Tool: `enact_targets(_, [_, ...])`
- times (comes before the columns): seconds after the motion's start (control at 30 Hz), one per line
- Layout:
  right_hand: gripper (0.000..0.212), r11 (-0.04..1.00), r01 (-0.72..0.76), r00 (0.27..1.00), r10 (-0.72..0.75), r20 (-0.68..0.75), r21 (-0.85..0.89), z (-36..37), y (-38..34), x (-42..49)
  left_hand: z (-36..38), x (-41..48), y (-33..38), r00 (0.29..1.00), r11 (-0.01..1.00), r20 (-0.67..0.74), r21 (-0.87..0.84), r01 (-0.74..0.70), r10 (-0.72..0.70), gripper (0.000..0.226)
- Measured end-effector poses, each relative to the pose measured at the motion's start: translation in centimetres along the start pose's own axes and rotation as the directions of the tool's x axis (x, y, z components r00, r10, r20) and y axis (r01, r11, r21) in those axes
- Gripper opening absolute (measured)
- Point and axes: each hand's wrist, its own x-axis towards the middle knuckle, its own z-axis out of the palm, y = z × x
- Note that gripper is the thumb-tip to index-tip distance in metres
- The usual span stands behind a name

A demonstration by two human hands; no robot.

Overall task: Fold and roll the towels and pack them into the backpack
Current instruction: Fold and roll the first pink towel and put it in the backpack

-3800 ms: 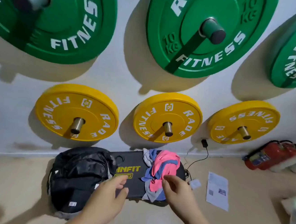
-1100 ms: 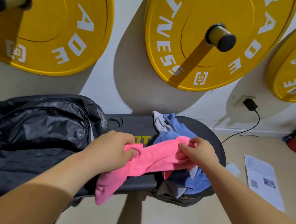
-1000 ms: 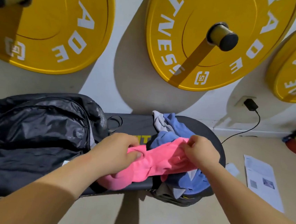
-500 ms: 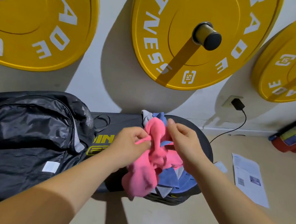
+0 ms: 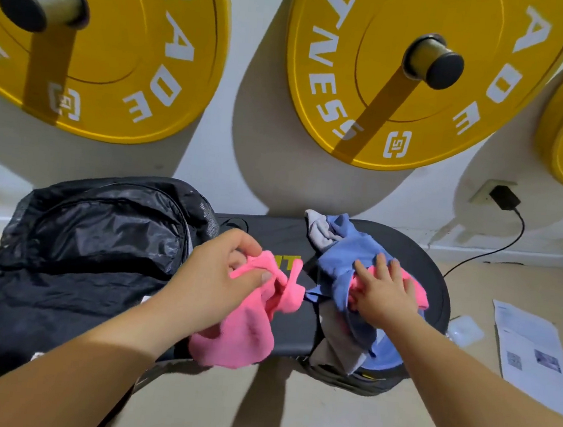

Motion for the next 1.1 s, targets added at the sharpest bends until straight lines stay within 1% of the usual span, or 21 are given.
enact_targets(0.07, [0.072,0.995,-0.098,0.995,0.098,-0.012,0.004,-1.1,-0.2,-0.7,-0.6,-0.7,0.1,1.0,1.0,0.003,-0.003,-0.005,0.005,0.02])
enact_targets(0.1, [0.073,0.992,-0.121,0.993,0.121,-0.001,0.03,-2.0,-0.7,-1.2,-0.9,-0.9,0.1,1.0,1.0,0.001,-0.002,-0.01,0.01,0.018])
enact_targets(0.13, [0.074,0.992,-0.108,0.994,0.108,0.008,0.063,-3.2,-1.4,-1.9,-1.2,-1.1,0.2,1.0,1.0,0.006,-0.002,-0.015,0.015,0.016])
enact_targets(0.17, [0.075,0.994,-0.051,0.999,0.051,0.008,0.093,-4.5,-2.2,-2.6,-1.6,-1.1,0.2,1.0,1.0,0.022,-0.004,-0.017,0.017,0.015])
enact_targets(0.2, [0.073,0.984,0.062,0.998,-0.062,-0.001,0.166,-6.1,-3.3,-3.6,-1.9,-1.2,0.4,0.999,1.0,0.048,-0.001,-0.022,0.022,0.014])
enact_targets(0.23, [0.065,0.931,0.184,0.981,-0.193,-0.002,0.315,-7.9,-4.5,-5.0,-2.0,-1.3,0.8,0.997,0.999,0.074,0.0,-0.034,0.034,0.013])
enact_targets(0.27, [0.054,0.818,0.253,0.954,-0.299,0.005,0.517,-9.8,-5.7,-6.6,-2.1,-1.3,1.3,0.995,0.999,0.094,-0.007,-0.044,0.044,0.013])
enact_targets(0.3, [0.045,0.651,0.263,0.923,-0.384,0.01,0.712,-11.4,-6.7,-8.5,-2.2,-1.4,1.9,0.993,0.998,0.106,-0.041,-0.054,0.058,0.011])
enact_targets(0.33, [0.038,0.493,0.246,0.893,-0.451,0.003,0.834,-12.8,-7.6,-10.5,-2.2,-1.5,2.5,0.991,0.994,0.114,-0.09,-0.057,0.067,0.01])
enact_targets(0.37, [0.032,0.382,0.217,0.871,-0.492,0.0,0.898,-13.9,-8.4,-12.3,-2.4,-1.6,3.1,0.99,0.988,0.123,-0.145,-0.058,0.076,0.009])
enact_targets(0.4, [0.028,0.345,0.229,0.86,-0.509,-0.024,0.91,-14.5,-8.9,-13.6,-2.5,-1.8,3.7,0.989,0.978,0.125,-0.2,-0.055,0.081,0.009])
enact_targets(0.47, [0.02,0.372,0.327,0.881,-0.452,-0.138,0.868,-14.7,-9.2,-14.9,-2.8,-1.9,4.3,0.991,0.951,0.112,-0.307,-0.034,0.071,0.011])
enact_targets(0.53, [0.014,0.379,0.367,0.893,-0.4,-0.207,0.85,-14.7,-8.9,-15.5,-3.5,-2.1,4.8,0.993,0.916,0.1,-0.4,-0.01,0.055,0.015])
enact_targets(0.63, [0.014,0.292,0.309,0.9,-0.398,-0.179,0.905,-14.9,-8.2,-16.7,-4.4,-2.7,5.6,0.988,0.873,0.121,-0.488,-0.029,0.1,0.017])
enact_targets(0.7, [0.022,0.21,0.309,0.89,-0.408,-0.205,0.928,-15.4,-8.2,-17.4,-4.6,-3.1,6.2,0.974,0.859,0.131,-0.504,-0.095,0.185,0.01])
enact_targets(0.77, [0.029,0.126,0.264,0.88,-0.438,-0.185,0.956,-15.9,-8.4,-17.8,-4.5,-3.6,6.7,0.963,0.849,0.103,-0.502,-0.166,0.249,0.008])
enact_targets(0.8, [0.028,0.117,0.257,0.872,-0.456,-0.178,0.959,-16.2,-8.5,-17.9,-4.4,-3.7,6.9,0.961,0.843,0.086,-0.504,-0.186,0.264,0.007])
enact_targets(0.83, [0.024,0.131,0.267,0.869,-0.461,-0.18,0.955,-16.4,-8.5,-17.9,-4.4,-3.8,7.0,0.96,0.835,0.078,-0.515,-0.191,0.268,0.004])
enact_targets(0.93, [0.021,0.184,0.312,0.871,-0.448,-0.203,0.932,-16.8,-8.4,-17.8,-4.8,-4.0,7.0,0.961,0.835,0.103,-0.525,-0.168,0.258,0.011])
enact_targets(1.0, [0.025,0.221,0.348,0.867,-0.447,-0.222,0.911,-17.1,-8.5,-17.6,-5.1,-4.0,6.9,0.956,0.864,0.102,-0.462,-0.2,0.276,0.009])
enact_targets(1.1, [0.025,0.279,0.418,0.845,-0.47,-0.257,0.864,-16.9,-8.8,-17.1,-5.3,-3.5,6.2,0.952,0.917,0.09,-0.309,-0.252,0.292,0.011])
